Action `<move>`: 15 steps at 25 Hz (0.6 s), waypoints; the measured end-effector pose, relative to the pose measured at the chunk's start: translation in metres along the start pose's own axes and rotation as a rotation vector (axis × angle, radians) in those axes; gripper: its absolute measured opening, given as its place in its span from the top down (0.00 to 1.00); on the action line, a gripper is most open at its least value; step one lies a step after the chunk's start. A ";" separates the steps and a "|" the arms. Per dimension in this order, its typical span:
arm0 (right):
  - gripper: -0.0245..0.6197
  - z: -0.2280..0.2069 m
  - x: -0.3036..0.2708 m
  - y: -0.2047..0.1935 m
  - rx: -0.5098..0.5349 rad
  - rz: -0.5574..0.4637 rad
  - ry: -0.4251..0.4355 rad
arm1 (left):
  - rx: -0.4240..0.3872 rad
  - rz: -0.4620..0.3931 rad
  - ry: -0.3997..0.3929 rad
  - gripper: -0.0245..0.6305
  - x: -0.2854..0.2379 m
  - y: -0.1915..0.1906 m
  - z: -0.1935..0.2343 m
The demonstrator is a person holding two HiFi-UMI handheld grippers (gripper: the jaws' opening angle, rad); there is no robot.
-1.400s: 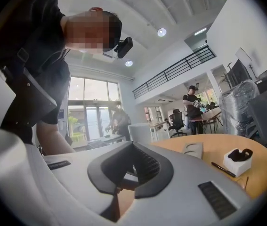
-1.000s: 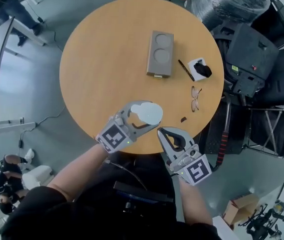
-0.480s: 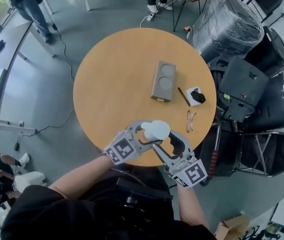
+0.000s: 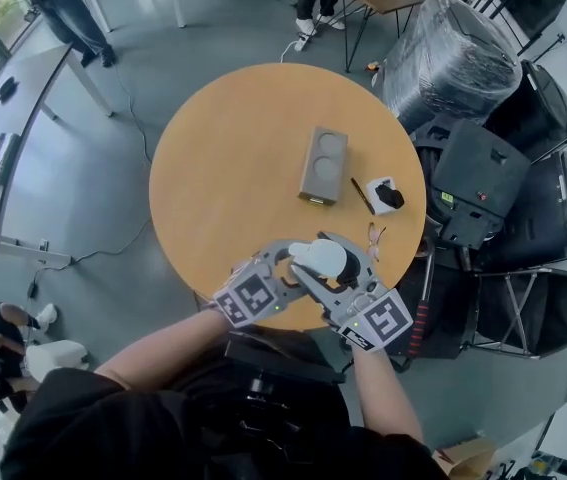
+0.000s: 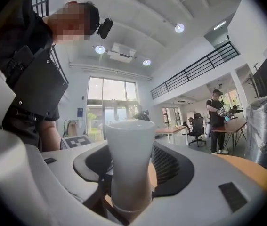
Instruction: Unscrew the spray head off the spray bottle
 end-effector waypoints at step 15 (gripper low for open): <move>0.65 0.007 0.035 0.029 0.036 -0.053 0.316 | -0.046 -0.088 -0.224 0.50 -0.003 0.027 -0.027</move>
Point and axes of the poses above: the fingertips, and each gripper's own axes: x backward along the fingers, z to its left, y out of its top, the point moved 9 cm from there along x, backward along the fingers, and after that the axes turned 12 degrees about y, right-handed, at the moved point
